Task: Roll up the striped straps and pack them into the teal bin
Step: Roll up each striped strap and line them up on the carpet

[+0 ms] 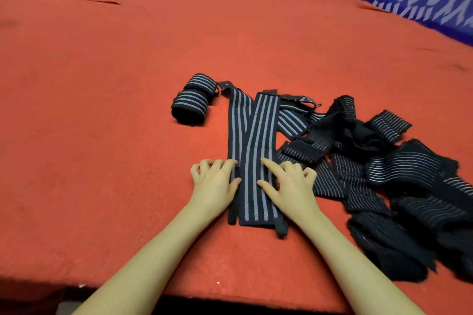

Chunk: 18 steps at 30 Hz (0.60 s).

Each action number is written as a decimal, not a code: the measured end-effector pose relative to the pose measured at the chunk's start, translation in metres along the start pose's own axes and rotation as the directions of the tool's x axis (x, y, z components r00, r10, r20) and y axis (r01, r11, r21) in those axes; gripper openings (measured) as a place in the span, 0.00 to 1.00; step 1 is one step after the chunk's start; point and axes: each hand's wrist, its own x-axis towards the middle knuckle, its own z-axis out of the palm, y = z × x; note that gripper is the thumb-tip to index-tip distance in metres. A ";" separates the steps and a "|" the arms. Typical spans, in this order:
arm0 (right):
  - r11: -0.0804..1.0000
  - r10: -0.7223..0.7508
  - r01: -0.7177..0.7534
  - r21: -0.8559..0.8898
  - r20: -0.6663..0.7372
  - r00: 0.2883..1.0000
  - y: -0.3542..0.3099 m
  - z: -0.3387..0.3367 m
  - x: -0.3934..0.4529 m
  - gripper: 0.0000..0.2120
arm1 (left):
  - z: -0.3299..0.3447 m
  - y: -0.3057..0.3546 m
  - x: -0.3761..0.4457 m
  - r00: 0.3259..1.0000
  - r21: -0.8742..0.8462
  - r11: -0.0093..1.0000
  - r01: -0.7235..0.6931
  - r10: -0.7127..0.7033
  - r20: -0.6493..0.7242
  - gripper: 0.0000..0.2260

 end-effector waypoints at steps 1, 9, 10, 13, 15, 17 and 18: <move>0.999 0.016 -0.017 0.049 0.009 1.000 0.000 -0.002 -0.003 0.21 | 0.000 -0.002 -0.007 1.000 -0.025 1.000 -0.017 0.016 -0.018 0.17; 0.937 0.075 -0.074 0.341 0.009 0.997 0.002 -0.011 -0.022 0.10 | -0.009 -0.008 -0.030 0.996 -0.090 0.992 -0.085 0.086 0.003 0.16; 0.913 0.108 -0.098 0.397 -0.002 0.994 0.002 -0.010 -0.024 0.09 | -0.009 -0.008 -0.035 0.993 -0.084 0.990 -0.112 0.114 0.024 0.18; 0.893 0.170 -0.128 0.431 -0.062 0.983 0.002 -0.008 -0.031 0.09 | -0.008 -0.014 -0.049 0.971 -0.031 0.974 -0.224 0.226 0.072 0.23; 0.890 0.219 -0.155 0.429 -0.104 0.970 0.005 -0.011 -0.032 0.08 | -0.009 -0.019 -0.052 0.973 -0.029 0.975 -0.220 0.221 0.059 0.20; 0.883 0.269 -0.192 0.429 -0.126 0.955 0.008 -0.015 -0.033 0.08 | -0.010 -0.018 -0.048 0.980 -0.055 0.979 -0.194 0.196 0.029 0.17; 0.882 0.285 -0.211 0.422 -0.120 0.951 0.008 -0.016 -0.034 0.08 | -0.010 -0.017 -0.046 0.982 -0.072 0.980 -0.184 0.186 0.026 0.14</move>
